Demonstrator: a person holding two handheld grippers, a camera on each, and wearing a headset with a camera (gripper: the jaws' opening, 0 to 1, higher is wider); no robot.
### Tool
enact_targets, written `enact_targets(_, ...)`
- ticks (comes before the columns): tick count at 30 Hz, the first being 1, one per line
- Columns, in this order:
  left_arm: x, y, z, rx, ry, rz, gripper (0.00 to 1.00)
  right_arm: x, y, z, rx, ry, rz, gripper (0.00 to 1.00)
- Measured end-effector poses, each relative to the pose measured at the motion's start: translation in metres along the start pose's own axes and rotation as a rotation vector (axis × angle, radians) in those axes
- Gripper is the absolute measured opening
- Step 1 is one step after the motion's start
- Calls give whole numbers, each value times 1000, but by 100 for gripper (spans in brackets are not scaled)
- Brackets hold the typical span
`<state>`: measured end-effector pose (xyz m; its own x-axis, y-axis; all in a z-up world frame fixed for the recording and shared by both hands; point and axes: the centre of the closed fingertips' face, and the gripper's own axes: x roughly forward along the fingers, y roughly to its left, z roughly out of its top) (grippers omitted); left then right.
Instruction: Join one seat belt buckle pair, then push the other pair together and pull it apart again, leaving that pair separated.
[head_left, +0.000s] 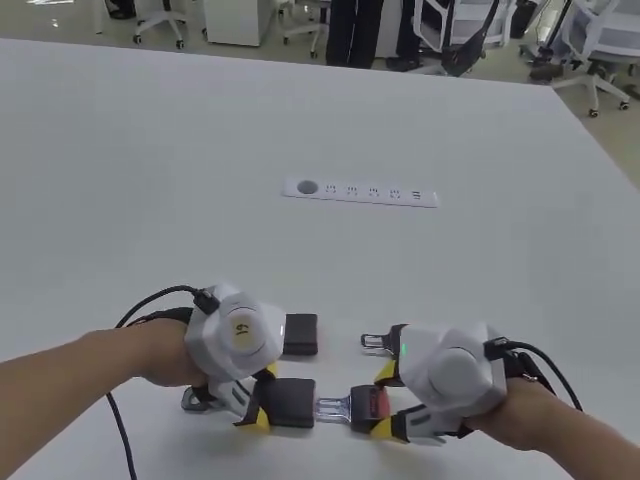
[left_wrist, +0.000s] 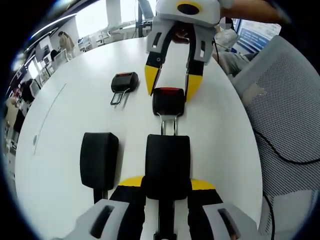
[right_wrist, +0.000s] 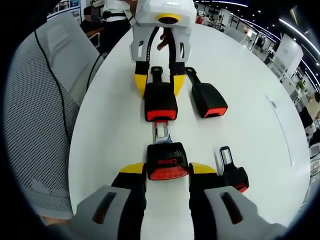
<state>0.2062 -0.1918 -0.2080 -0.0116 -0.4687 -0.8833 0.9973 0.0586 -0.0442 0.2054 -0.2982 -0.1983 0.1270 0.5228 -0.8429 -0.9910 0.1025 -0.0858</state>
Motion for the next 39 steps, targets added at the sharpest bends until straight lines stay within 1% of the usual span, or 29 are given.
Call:
enact_targets(11, 0, 0, -1, 2, -1, -2, 32, 4, 0, 8, 0, -8, -2, 31)
enact_targets(24, 2, 1, -2, 4, -7, -2, 32, 9, -1, 13, 1, -25, 5, 31)
enact_targets(26, 2, 1, -2, 2, -10, -2, 32, 9, 0, 13, -13, -17, 4, 30)
enact_targets(31, 1, 1, -1, -5, -23, 3, 32, 10, -1, 13, -9, -19, 9, 30)
enact_targets(39, 1, 0, 0, 1, -27, 1, 32, 11, 0, 14, -15, -24, 12, 30)
